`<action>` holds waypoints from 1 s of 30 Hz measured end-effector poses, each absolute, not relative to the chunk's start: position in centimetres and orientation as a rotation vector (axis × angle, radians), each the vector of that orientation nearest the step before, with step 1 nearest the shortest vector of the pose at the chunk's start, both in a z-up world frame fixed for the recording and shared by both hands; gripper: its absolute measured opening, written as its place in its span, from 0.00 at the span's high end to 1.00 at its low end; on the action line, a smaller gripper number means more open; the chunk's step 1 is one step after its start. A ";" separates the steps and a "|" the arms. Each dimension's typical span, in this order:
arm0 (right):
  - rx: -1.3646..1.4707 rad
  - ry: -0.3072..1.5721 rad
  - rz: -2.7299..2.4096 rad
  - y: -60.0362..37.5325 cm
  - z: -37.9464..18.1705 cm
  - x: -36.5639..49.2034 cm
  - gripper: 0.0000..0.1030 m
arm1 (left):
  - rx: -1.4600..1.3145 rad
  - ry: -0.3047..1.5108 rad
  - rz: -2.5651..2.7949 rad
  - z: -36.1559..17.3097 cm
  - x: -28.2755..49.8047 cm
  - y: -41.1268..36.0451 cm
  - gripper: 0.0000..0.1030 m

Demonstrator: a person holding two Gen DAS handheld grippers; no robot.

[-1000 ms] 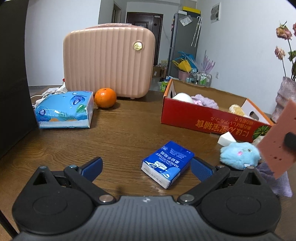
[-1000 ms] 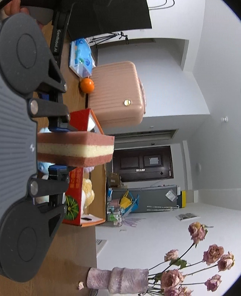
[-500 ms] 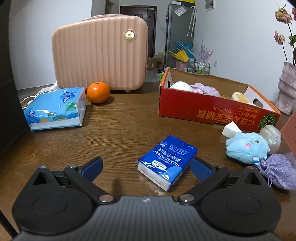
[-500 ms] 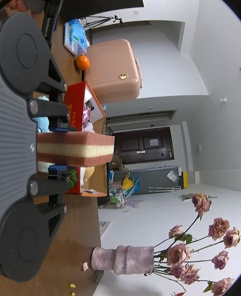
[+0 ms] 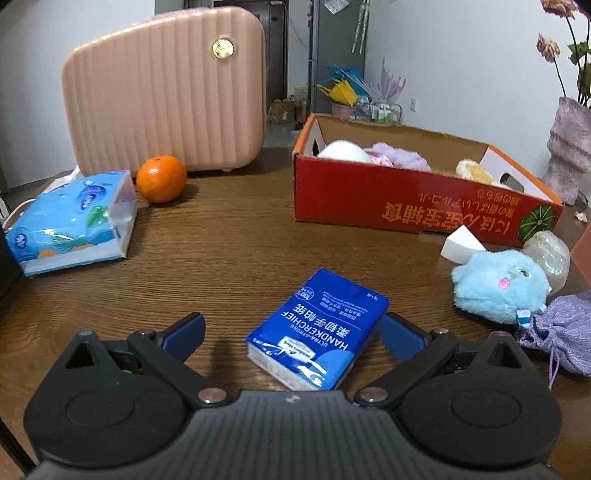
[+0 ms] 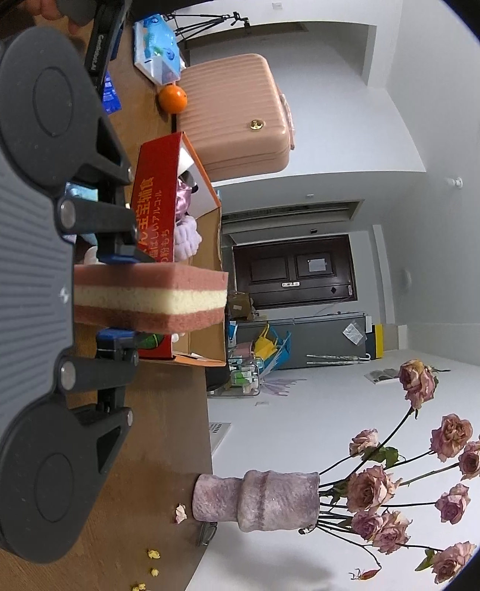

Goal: Organize soft objects
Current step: 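Close the left gripper on the blue handkerchief tissue pack, then carry the sponge block and tissue pack with both grippers toward the red box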

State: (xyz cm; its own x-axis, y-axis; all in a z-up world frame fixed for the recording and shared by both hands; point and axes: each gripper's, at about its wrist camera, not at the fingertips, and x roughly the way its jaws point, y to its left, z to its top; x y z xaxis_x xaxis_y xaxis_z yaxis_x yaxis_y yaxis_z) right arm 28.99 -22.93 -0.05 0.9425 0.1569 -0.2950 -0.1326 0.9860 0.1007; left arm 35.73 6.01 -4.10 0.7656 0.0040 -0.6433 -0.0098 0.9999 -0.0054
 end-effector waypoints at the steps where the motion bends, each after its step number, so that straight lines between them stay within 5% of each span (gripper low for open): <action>1: 0.079 0.308 0.147 -22.9 -0.1 29.0 0.71 | -0.011 0.712 0.001 -4.3 36.0 6.0 0.00; 9: 0.066 0.322 0.145 -22.5 -0.5 29.2 0.71 | 0.008 0.701 0.007 -4.6 36.5 5.9 0.04; 13: 0.064 0.322 0.143 -22.5 -0.6 29.2 0.71 | 0.013 0.697 -0.034 -4.5 36.4 5.6 0.33; 18: 0.051 0.326 0.141 -22.3 -0.7 29.3 0.71 | 0.030 0.682 -0.036 -4.5 36.1 5.4 0.47; 30: 0.047 0.320 0.143 -22.3 -0.7 29.2 0.71 | 0.025 0.618 0.025 -3.5 34.4 5.3 0.50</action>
State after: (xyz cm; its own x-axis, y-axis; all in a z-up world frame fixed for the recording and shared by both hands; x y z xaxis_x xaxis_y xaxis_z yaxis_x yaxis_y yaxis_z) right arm 29.20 -22.31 -0.65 0.9391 0.1474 -0.3105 -0.1326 0.9888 0.0684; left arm 34.38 5.26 -3.52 0.8146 0.0308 -0.5793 -0.0157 0.9994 0.0310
